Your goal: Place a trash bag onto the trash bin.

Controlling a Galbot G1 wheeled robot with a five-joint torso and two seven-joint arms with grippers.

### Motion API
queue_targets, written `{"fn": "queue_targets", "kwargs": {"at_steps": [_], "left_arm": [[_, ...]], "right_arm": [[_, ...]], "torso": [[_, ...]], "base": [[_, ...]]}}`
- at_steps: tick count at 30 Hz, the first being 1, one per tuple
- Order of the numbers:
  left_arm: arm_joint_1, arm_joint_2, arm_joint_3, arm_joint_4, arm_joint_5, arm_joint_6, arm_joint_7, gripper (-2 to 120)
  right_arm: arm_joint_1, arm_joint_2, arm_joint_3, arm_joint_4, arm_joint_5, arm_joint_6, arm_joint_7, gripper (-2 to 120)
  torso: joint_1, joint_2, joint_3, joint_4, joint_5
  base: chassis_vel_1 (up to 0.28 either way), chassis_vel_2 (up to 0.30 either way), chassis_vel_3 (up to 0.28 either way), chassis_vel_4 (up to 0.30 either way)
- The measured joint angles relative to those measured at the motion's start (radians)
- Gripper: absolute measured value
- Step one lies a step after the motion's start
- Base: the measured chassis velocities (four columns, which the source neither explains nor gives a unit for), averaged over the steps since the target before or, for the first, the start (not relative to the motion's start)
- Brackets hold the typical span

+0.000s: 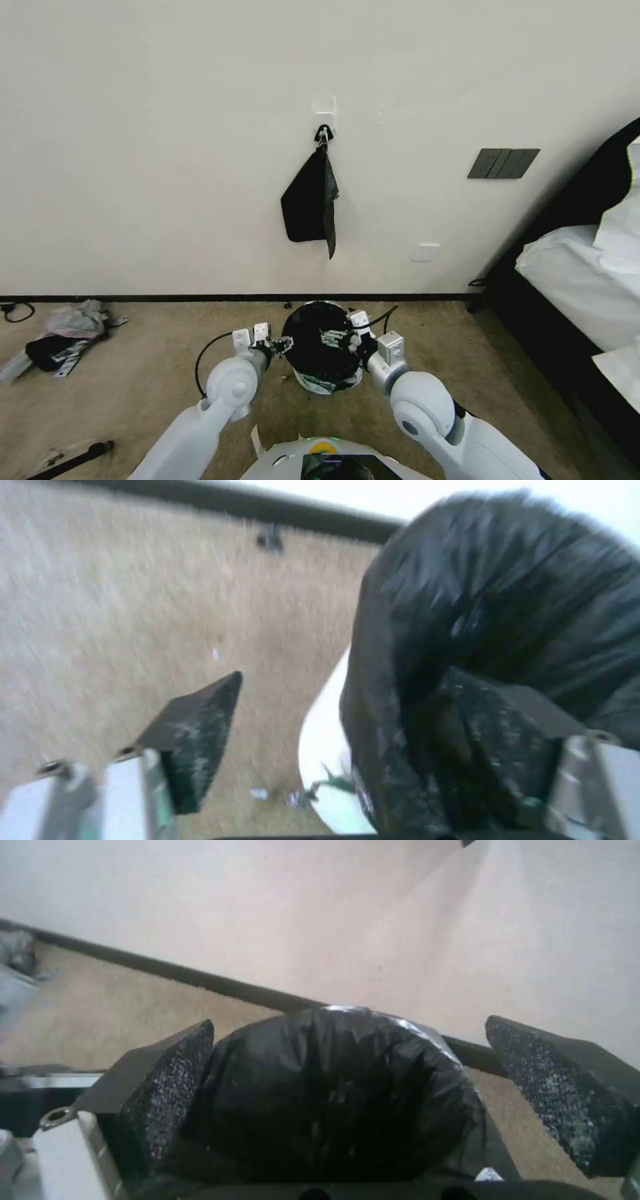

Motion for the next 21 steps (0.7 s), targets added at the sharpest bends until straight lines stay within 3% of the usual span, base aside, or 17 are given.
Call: {"fn": "queue_targets", "kwargs": {"at_steps": [2, 3, 4, 5, 6, 7, 8, 9, 12, 14, 16, 17, 21], "left_arm": [[0.043, 0.01, -0.027, -0.04, 0.145, -0.03, 0.088, 92], [0.043, 0.01, -0.027, -0.04, 0.145, -0.03, 0.088, 92], [0.065, 0.009, -0.046, -0.051, 0.225, -0.07, 0.135, 97], [0.108, 0.001, -0.083, -0.057, 0.338, -0.154, 0.217, 99], [0.108, 0.001, -0.083, -0.057, 0.338, -0.154, 0.217, 99], [0.129, -0.003, -0.102, -0.056, 0.385, -0.198, 0.255, 99], [0.174, -0.013, -0.148, -0.049, 0.475, -0.302, 0.329, 100], [0.174, -0.013, -0.148, -0.049, 0.475, -0.302, 0.329, 100], [0.255, -0.031, -0.226, -0.025, 0.65, -0.494, 0.424, 100], [0.27, -0.038, -0.24, -0.021, 0.691, -0.53, 0.44, 100], [0.313, -0.07, -0.269, -0.009, 0.815, -0.631, 0.475, 100], [0.313, -0.07, -0.269, -0.009, 0.815, -0.631, 0.475, 100], [0.377, -0.148, -0.301, 0.009, 0.981, -0.753, 0.501, 100]], "right_arm": [[-0.037, 0.022, 0.036, -0.012, -0.033, 0.056, -0.024, 100], [-0.037, 0.022, 0.036, -0.012, -0.033, 0.056, -0.024, 100], [-0.055, 0.033, 0.053, -0.023, -0.062, 0.089, -0.041, 100], [-0.094, 0.065, 0.102, -0.047, -0.128, 0.174, -0.076, 100], [-0.094, 0.065, 0.102, -0.047, -0.128, 0.174, -0.076, 100], [-0.113, 0.083, 0.128, -0.056, -0.15, 0.214, -0.09, 100], [-0.156, 0.119, 0.182, -0.075, -0.18, 0.304, -0.12, 100], [-0.156, 0.119, 0.182, -0.075, -0.18, 0.304, -0.12, 100], [-0.24, 0.19, 0.295, -0.11, -0.254, 0.494, -0.191, 100], [-0.258, 0.207, 0.32, -0.112, -0.267, 0.524, -0.203, 100], [-0.309, 0.264, 0.388, -0.115, -0.324, 0.601, -0.231, 100], [-0.309, 0.264, 0.388, -0.115, -0.324, 0.601, -0.231, 100], [-0.382, 0.364, 0.453, -0.129, -0.427, 0.716, -0.258, 100]], "torso": [[0.0, 0.0, 0.0, 0.0002, 0.0], [0.0, 0.0, 0.0, 0.0002, 0.0], [0.0, 0.0, 0.0, 0.0002, -0.0001], [0.0, 0.0, 0.0, 0.0, 0.0002], [0.0, 0.0, 0.0, 0.0, 0.0002], [0.0, 0.0, 0.0, 0.0, 0.0001], [0.0, 0.0, 0.0, 0.0003, 0.0001], [0.0, 0.0, 0.0, 0.0003, 0.0001], [0.0, 0.0, 0.0, 0.0001, -0.0001], [0.0, 0.0, 0.0, 0.0, 0.0004], [0.0, 0.0, 0.0, 0.0001, -0.0001], [0.0, 0.0, 0.0, 0.0001, -0.0001], [0.0, 0.0, 0.0, 0.0, 0.0002]], "base": [[0.0, 0.0, 0.0, 0.0], [0.0, 0.0, 0.0, 0.0], [0.0, 0.0, 0.0, 0.0], [0.0, 0.0, 0.0, 0.0], [0.0, 0.0, 0.0, 0.0], [0.0, 0.0, 0.0, 0.0], [0.0, 0.0, 0.0, 0.0], [0.0, 0.0, 0.0, 0.0], [0.0, 0.0, 0.0, 0.0], [0.0, 0.0, 0.0, 0.0], [0.0, 0.0, 0.0, 0.0], [0.0, 0.0, 0.0, 0.0], [0.0, 0.0, 0.0, 0.0]]}}
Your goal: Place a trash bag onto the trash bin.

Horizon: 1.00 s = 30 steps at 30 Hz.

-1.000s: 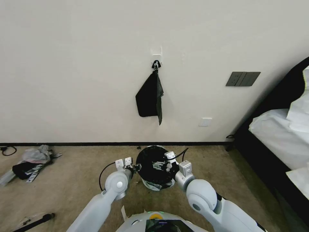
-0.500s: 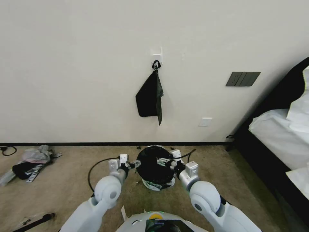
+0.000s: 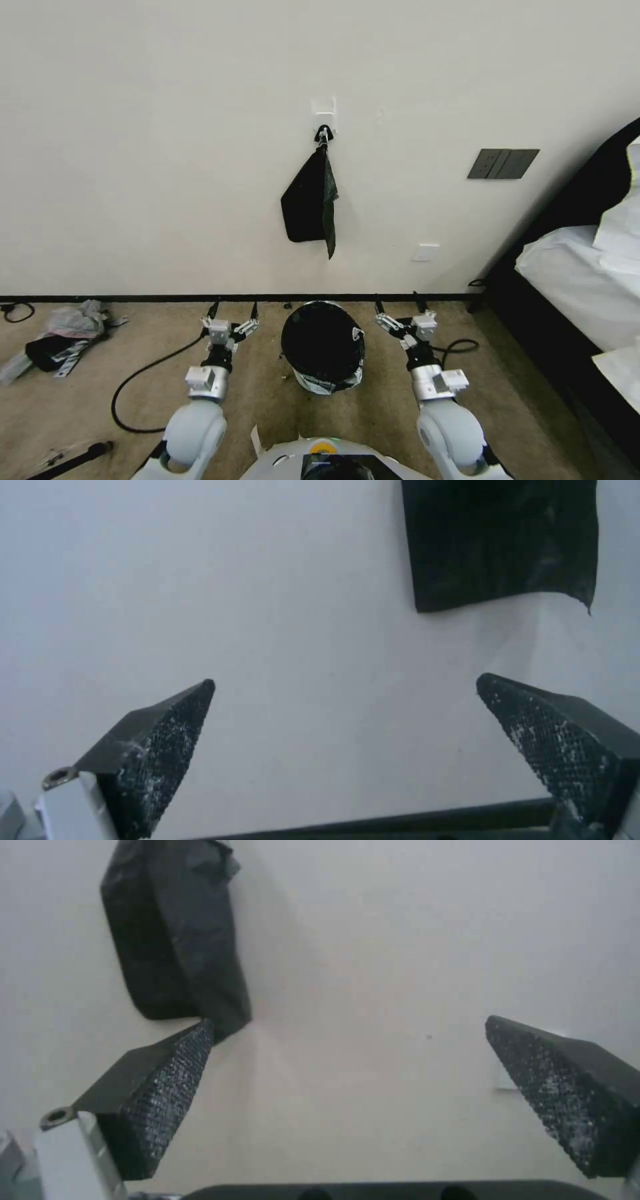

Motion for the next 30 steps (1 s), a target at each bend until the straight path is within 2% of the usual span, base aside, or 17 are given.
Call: {"fn": "queue_targets", "kwargs": {"at_steps": [1, 4, 8, 14, 30], "left_arm": [[0.0, 0.0, 0.0, 0.0, 0.0, 0.0, 0.0, 100], [0.045, -0.04, -0.017, -0.012, 0.037, -0.041, 0.009, 100], [0.09, -0.064, -0.012, -0.021, 0.065, -0.072, 0.016, 100], [0.109, -0.08, 0.002, -0.033, 0.09, -0.079, 0.015, 100], [0.105, -0.079, 0.005, -0.035, 0.085, -0.071, 0.011, 100]], "right_arm": [[0.0, 0.0, 0.0, 0.0, 0.0, 0.0, 0.0, 100], [-0.042, 0.051, 0.013, -0.024, -0.056, 0.085, -0.019, 100], [-0.08, 0.082, 0.002, -0.028, -0.103, 0.124, -0.028, 100], [-0.092, 0.103, -0.014, -0.023, -0.142, 0.131, -0.029, 100], [-0.088, 0.101, -0.018, -0.021, -0.141, 0.125, -0.027, 100]], "torso": [[0.0, 0.0, 0.0, 0.0, 0.0], [0.0, 0.0, 0.0, 0.0002, 0.0], [0.0, 0.0, 0.0, 0.0001, -0.0001], [0.0, 0.0, 0.0, 0.0001, 0.0], [0.0, 0.0, 0.0, 0.0001, -0.0001]], "base": [[0.0, 0.0, 0.0, 0.0], [0.0, 0.0, 0.0, 0.0], [0.0, 0.0, 0.0, 0.0], [0.0, 0.0, 0.0, 0.0], [0.0, 0.0, 0.0, 0.0]]}}
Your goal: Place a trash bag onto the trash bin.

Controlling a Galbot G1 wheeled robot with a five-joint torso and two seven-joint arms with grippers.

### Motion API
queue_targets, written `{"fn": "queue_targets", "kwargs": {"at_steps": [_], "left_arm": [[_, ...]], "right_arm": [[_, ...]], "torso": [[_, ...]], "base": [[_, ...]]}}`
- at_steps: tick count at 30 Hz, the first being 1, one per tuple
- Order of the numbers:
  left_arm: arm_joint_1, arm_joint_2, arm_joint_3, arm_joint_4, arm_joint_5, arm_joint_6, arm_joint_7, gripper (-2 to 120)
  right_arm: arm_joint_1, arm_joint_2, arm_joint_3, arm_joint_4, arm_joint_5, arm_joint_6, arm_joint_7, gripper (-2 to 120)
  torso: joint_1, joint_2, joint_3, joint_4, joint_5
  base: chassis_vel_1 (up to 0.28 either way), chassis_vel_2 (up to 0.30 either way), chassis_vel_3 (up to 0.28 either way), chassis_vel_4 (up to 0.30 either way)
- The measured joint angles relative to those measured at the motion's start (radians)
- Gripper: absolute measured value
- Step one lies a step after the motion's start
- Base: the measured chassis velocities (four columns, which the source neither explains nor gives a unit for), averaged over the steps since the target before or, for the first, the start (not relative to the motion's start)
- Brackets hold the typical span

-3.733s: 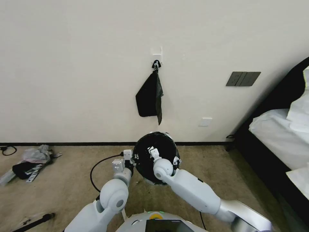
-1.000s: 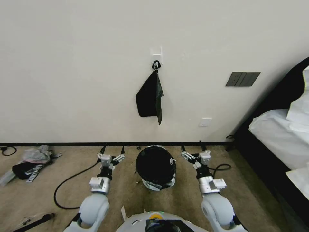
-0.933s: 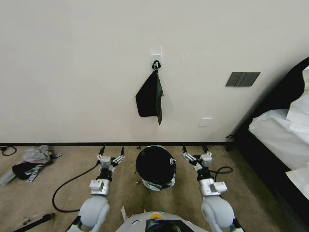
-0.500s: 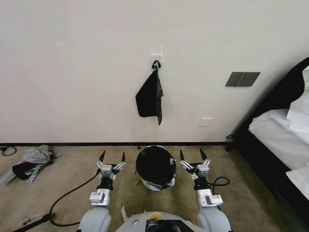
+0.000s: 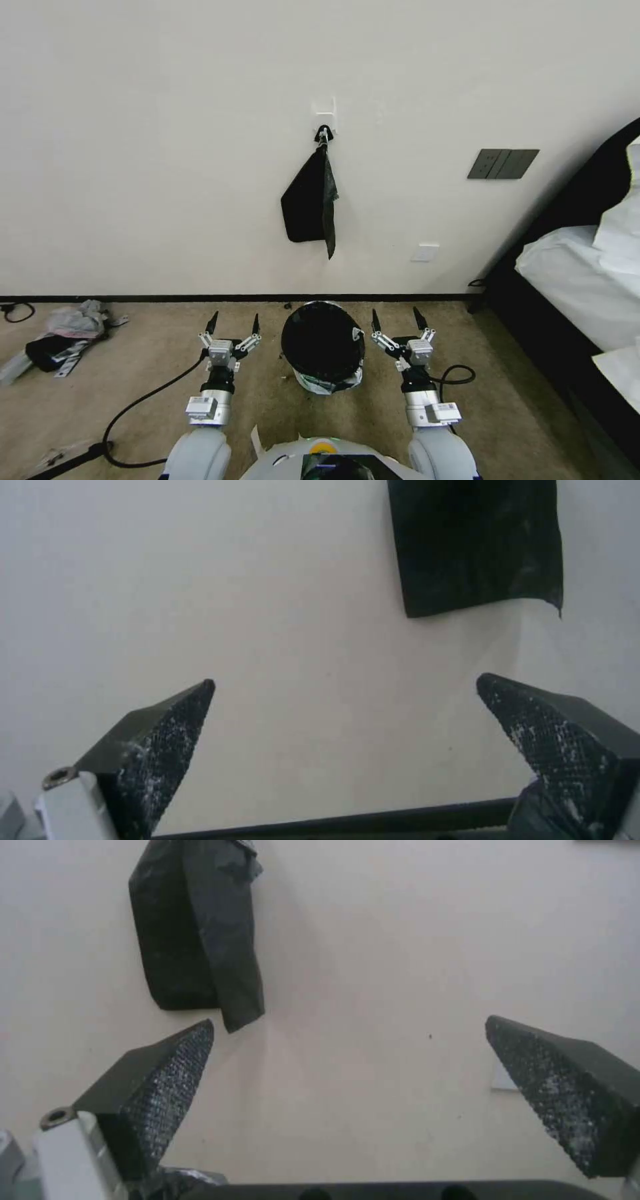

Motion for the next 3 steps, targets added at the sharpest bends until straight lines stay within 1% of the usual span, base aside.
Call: {"fn": "queue_targets", "kwargs": {"at_steps": [3], "left_arm": [[0.0, 0.0, 0.0, 0.0, -0.001, 0.001, 0.0, 100]], "right_arm": [[0.0, 0.0, 0.0, 0.0, 0.001, -0.001, 0.0, 100]], "torso": [[0.0, 0.0, 0.0, 0.0, 0.0]], "base": [[0.0, 0.0, 0.0, 0.0]]}}
